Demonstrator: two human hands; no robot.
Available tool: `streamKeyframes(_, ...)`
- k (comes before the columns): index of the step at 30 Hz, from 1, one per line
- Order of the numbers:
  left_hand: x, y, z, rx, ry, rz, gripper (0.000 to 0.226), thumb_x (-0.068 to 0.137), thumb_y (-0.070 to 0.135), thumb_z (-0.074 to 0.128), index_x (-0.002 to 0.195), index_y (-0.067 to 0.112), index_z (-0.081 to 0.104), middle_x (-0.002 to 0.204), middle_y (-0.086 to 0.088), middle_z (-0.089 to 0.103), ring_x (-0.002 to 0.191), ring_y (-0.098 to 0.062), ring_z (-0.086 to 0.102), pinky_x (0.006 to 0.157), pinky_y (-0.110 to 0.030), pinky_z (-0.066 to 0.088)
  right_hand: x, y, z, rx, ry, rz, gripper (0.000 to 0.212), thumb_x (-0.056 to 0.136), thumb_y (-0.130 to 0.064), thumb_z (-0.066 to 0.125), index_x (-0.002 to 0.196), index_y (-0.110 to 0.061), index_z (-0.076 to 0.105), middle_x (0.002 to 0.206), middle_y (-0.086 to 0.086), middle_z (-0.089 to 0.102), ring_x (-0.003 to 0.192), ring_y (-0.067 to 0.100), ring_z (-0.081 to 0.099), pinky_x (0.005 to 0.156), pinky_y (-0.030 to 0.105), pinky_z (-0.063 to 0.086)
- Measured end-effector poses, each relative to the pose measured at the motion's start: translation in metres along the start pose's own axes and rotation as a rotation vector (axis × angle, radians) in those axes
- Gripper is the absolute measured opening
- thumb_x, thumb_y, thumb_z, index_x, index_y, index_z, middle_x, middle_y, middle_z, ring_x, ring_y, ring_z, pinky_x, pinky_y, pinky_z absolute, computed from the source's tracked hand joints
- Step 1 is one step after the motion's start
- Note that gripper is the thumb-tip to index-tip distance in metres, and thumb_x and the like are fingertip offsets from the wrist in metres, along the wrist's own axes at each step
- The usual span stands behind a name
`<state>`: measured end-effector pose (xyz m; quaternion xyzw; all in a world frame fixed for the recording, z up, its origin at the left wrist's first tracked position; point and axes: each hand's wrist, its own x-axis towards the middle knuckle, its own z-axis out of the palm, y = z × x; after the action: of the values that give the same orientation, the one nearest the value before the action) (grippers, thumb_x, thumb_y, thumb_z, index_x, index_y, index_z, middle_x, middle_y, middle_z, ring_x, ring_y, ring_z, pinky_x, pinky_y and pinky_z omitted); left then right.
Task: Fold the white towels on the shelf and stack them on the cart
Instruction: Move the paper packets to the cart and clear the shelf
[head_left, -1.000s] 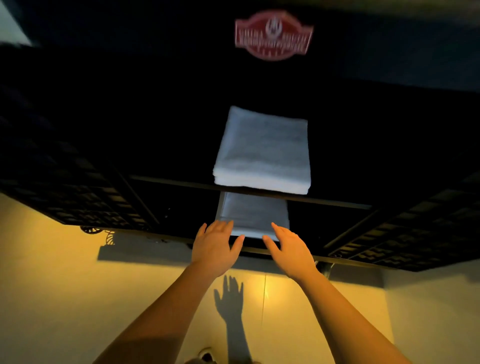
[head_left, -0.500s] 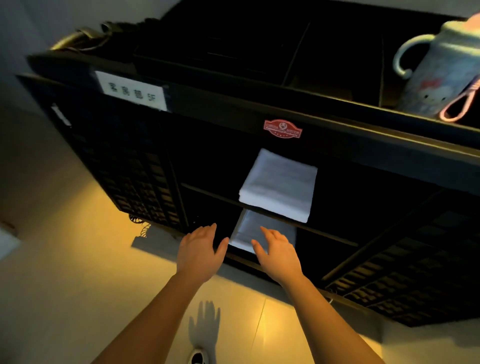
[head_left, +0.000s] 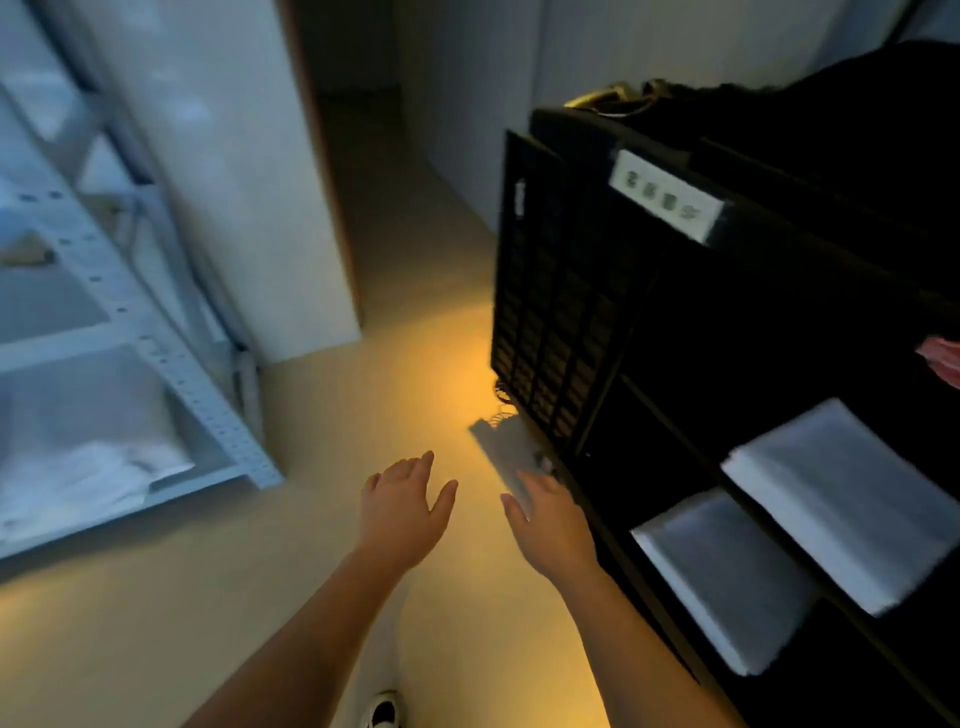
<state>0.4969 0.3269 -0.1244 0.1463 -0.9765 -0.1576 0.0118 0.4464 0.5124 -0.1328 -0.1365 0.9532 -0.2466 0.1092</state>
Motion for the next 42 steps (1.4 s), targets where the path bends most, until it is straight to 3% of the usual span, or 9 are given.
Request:
streamKeyframes(11, -0.068, -0.184, -0.074, 0.014, 0.186, -0.482, 0.062, 0.095, 0.059, 0.03, 0.144, 0.022, 0.039, 0.143, 0.0, 0.049, 0.131, -0.019, 0.044, 0.109, -0.037, 0.026, 0.027, -0.206, 0.097, -0.03, -0.187, -0.486, 0.045, 0.096, -0.041, 0.042, 0.134, -0.018, 0.048, 0.136, 0.003, 0.049, 0.123, 0.021, 0.046, 0.1, 0.035, 0.038)
streamKeyframes(17, -0.106, -0.287, -0.107, 0.026, 0.229, -0.622, 0.062, 0.095, 0.057, 0.03, 0.146, 0.023, 0.034, 0.145, 0.001, 0.046, 0.134, -0.016, 0.039, 0.111, -0.037, 0.024, 0.014, -0.315, 0.16, -0.044, -0.252, -0.618, 0.041, 0.096, -0.037, 0.043, 0.128, -0.014, 0.052, 0.128, 0.006, 0.053, 0.118, 0.024, 0.049, 0.097, 0.035, 0.04)
streamKeyframes(21, -0.13, -0.382, -0.131, 0.014, 0.262, -0.701, 0.061, 0.095, 0.056, 0.031, 0.146, 0.022, 0.035, 0.144, 0.001, 0.046, 0.134, -0.015, 0.039, 0.111, -0.037, 0.027, 0.004, -0.4, 0.216, -0.041, -0.301, -0.678, 0.046, 0.097, -0.036, 0.043, 0.138, -0.013, 0.047, 0.14, 0.004, 0.047, 0.128, 0.021, 0.043, 0.106, 0.035, 0.036)
streamKeyframes(31, -0.139, -0.57, -0.189, -0.012, 0.276, -0.709, 0.061, 0.096, 0.055, 0.031, 0.147, 0.022, 0.033, 0.146, 0.001, 0.044, 0.136, -0.015, 0.037, 0.113, -0.038, 0.026, 0.01, -0.566, 0.321, 0.004, -0.282, -0.646, 0.045, 0.097, -0.04, 0.046, 0.135, -0.017, 0.051, 0.136, 0.001, 0.05, 0.124, 0.017, 0.044, 0.102, 0.029, 0.034)
streamKeyframes(39, -0.049, -0.66, -0.206, -0.055, 0.245, -0.634, 0.064, 0.095, 0.061, 0.026, 0.149, 0.025, 0.028, 0.15, 0.004, 0.039, 0.139, -0.013, 0.033, 0.115, -0.039, 0.024, 0.088, -0.641, 0.356, 0.014, -0.239, -0.614, 0.04, 0.098, -0.034, 0.048, 0.133, -0.016, 0.053, 0.133, 0.001, 0.053, 0.119, 0.017, 0.049, 0.097, 0.025, 0.036)
streamKeyframes(42, 0.0, -0.693, -0.211, -0.047, 0.233, -0.618, 0.066, 0.094, 0.063, 0.025, 0.148, 0.026, 0.029, 0.149, 0.004, 0.041, 0.138, -0.015, 0.035, 0.115, -0.041, 0.024, 0.137, -0.669, 0.371, 0.001, -0.229, -0.612, 0.035, 0.098, -0.033, 0.047, 0.126, -0.014, 0.057, 0.124, 0.003, 0.056, 0.112, 0.021, 0.054, 0.092, 0.029, 0.042)
